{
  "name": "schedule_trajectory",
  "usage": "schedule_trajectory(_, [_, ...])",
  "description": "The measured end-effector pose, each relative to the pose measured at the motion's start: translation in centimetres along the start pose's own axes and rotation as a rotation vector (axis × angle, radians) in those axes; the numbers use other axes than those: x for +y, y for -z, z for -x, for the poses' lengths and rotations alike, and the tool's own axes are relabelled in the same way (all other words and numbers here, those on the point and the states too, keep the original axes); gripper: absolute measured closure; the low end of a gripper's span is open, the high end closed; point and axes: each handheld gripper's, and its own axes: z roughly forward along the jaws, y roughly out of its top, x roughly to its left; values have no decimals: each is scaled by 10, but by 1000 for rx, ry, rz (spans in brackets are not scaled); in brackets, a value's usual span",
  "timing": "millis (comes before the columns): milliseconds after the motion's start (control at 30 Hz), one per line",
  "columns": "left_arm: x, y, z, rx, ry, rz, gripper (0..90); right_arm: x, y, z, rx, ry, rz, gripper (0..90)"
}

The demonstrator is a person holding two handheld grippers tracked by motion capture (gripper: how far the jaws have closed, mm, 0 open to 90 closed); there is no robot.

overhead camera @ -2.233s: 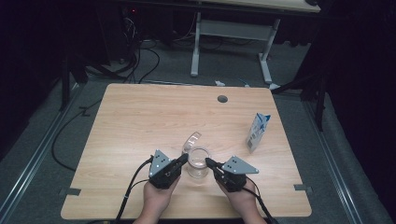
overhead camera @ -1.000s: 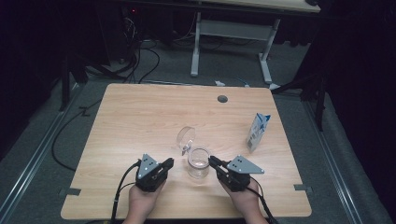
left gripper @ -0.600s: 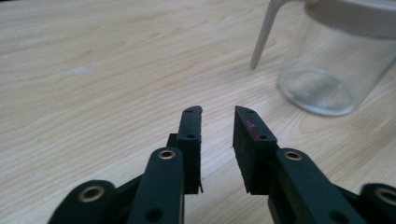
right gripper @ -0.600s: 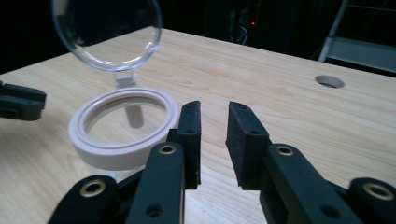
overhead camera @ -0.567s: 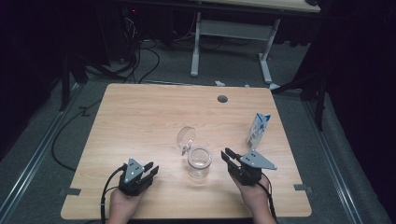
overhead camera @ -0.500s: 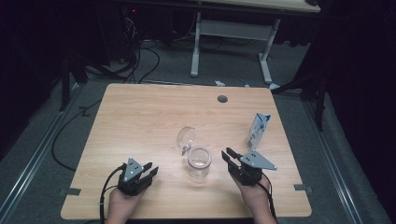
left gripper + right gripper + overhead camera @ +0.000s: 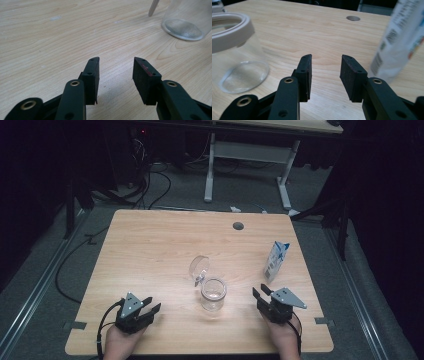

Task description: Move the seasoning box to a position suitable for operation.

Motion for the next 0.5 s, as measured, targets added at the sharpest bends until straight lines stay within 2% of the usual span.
schedule_trajectory(100, [1, 1, 2, 14, -6, 11, 563, -2, 2, 6, -13, -1, 1, 600])
schedule_trajectory(233, [6, 7, 7, -8, 11, 48, 549, -6, 4, 14, -23, -11, -13, 583])
schedule_trajectory(367, [6, 8, 11, 2, -17, 41, 543, -7, 8, 19, -44, -12, -9, 573])
schedule_trajectory(500, [5, 6, 8, -5, -2, 42, 544, -6, 7, 22, -62, -16, -2, 551])
